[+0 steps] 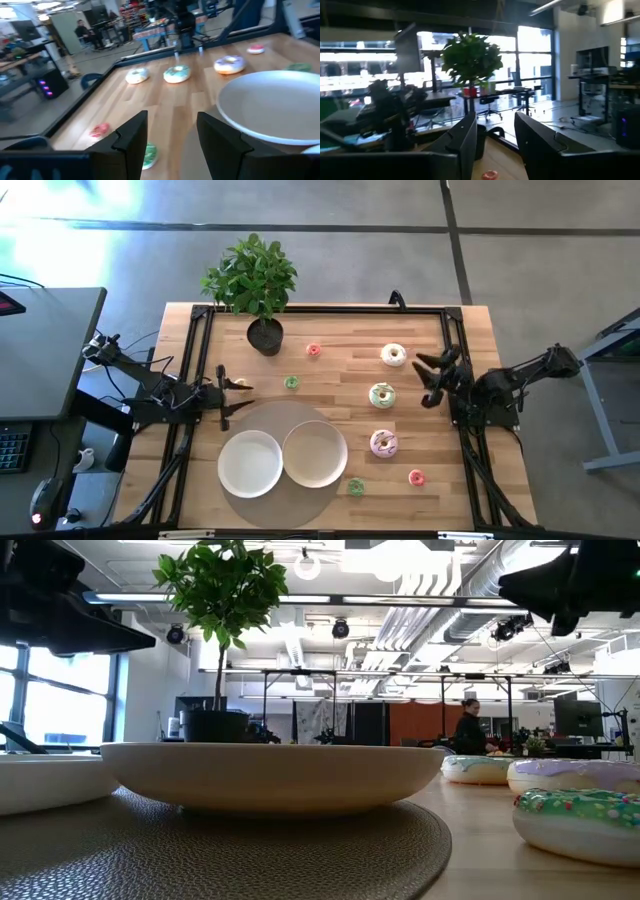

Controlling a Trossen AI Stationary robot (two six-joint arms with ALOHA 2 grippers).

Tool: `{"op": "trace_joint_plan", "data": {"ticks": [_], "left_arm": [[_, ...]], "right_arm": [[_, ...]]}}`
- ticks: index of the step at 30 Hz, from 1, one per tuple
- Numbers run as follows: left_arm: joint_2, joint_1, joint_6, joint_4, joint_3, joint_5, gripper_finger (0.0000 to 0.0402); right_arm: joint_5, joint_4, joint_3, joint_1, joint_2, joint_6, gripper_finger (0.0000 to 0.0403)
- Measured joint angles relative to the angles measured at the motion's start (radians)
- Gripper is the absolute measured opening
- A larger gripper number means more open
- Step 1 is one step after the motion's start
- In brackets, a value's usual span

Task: Pick & Place donuts
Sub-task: Put the large white donut on the light brown plate

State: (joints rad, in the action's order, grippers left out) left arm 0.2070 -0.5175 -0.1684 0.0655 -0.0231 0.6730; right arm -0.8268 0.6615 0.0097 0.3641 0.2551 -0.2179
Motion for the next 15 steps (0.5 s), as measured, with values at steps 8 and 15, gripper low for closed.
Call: {"op": "trace_joint_plan", "data": {"ticks": [8, 15], "left_arm": [[0.0, 0.0, 0.05, -0.007, 0.0, -0.092, 0.0168], [0.0, 0.0, 0.042, -0.008, 0.0, -0.093, 0.0168]], "right_arm": [[-0.262, 0.001, 0.0, 0.0, 0.001, 0.124, 0.0129], [-0.38, -0.073, 0.0, 0.0, 0.001, 0.013, 0.0129]]}}
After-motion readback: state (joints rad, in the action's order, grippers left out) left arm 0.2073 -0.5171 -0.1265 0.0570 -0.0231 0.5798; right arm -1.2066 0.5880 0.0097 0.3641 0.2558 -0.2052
